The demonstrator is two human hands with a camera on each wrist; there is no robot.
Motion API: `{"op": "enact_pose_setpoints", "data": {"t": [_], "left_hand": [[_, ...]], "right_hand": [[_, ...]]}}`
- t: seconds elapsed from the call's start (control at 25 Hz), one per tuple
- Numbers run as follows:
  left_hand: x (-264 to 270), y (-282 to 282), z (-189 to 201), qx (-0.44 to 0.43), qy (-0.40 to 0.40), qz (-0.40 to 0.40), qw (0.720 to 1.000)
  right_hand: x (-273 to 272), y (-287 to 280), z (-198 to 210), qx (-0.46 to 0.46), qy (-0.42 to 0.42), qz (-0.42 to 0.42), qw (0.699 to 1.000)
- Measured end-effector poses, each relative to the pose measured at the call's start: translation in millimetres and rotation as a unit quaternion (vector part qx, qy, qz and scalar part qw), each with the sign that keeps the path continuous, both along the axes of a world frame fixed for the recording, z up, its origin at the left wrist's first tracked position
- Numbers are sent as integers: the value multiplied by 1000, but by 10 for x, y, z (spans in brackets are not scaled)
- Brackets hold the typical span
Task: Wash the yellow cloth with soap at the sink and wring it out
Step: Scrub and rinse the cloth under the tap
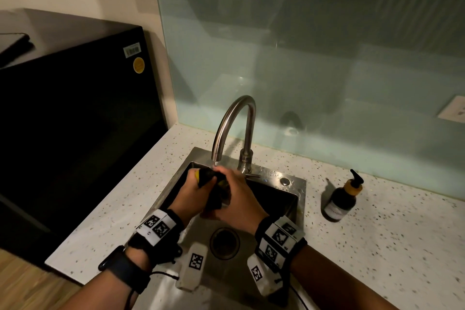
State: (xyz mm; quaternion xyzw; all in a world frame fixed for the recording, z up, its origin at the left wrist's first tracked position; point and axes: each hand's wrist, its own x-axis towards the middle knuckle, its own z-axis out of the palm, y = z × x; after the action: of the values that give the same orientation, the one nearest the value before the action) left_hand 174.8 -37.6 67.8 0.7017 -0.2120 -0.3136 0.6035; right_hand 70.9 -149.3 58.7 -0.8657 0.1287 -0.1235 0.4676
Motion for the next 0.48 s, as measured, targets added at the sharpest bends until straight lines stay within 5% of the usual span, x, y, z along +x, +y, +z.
{"op": "enact_pose_setpoints", "data": {"t": [0.24, 0.48], "left_hand": [[34, 49, 77, 49, 73, -48, 995], [18, 11, -20, 13, -46, -63, 997]], "right_hand": [[-43, -119, 75, 3, -25, -66, 998], [-35, -120, 178, 7, -27, -49, 998]]}}
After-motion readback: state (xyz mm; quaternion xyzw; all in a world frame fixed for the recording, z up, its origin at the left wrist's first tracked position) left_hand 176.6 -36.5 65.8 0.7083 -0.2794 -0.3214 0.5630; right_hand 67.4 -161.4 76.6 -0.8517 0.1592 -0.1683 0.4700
